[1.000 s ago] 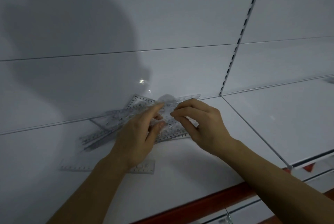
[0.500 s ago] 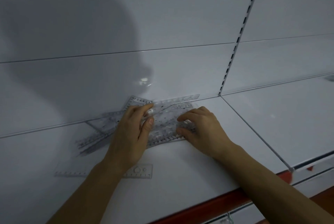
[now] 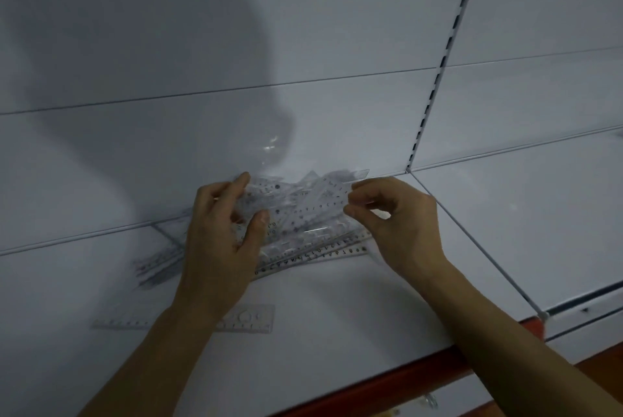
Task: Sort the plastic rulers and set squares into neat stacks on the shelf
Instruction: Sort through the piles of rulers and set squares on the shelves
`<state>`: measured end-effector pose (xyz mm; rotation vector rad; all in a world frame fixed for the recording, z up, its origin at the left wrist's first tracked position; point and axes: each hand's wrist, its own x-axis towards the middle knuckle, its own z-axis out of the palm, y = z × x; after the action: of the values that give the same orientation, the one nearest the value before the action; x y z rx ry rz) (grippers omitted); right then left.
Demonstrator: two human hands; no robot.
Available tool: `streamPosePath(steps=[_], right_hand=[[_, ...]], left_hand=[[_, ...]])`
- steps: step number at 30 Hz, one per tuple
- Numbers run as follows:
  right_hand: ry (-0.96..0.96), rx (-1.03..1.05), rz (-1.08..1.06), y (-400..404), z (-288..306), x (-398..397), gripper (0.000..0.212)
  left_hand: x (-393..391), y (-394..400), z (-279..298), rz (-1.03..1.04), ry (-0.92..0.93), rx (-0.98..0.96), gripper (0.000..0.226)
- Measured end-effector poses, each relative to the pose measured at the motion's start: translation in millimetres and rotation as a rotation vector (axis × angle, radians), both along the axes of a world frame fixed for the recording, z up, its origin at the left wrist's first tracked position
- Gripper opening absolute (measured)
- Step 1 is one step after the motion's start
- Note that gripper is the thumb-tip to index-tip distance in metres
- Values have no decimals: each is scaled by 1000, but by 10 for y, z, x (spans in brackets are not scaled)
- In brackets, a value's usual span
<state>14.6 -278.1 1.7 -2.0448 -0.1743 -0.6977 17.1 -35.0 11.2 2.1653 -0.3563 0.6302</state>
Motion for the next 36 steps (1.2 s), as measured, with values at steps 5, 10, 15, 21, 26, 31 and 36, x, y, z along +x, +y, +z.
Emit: streamPosePath(steps=[5, 10, 15, 21, 26, 31, 36], right_hand=[[109, 343, -41, -380, 194, -256, 15], [175, 462, -131, -1205, 218, -538, 17], [145, 416, -304, -2299, 188, -886, 17], [66, 343, -472, -3775, 165, -1304, 19], [30, 247, -574, -4824, 232, -1600, 16], [-8, 152, -673, -5674, 296, -1709, 17], [-21, 122, -723, -6309, 210, -1579, 17]], left_hand=[[-137, -306, 245, -42, 78, -253, 41], [-272, -1114, 350, -161, 194, -426, 39], [-421, -2166, 408, -307, 249, -400, 37], [-487, -3517, 395, -407, 273, -423, 36], [-382, -4692, 369, -499, 367, -428, 36], [-175, -5611, 412, -557, 461, -447, 31], [163, -6284, 367, -561, 495, -375, 24]])
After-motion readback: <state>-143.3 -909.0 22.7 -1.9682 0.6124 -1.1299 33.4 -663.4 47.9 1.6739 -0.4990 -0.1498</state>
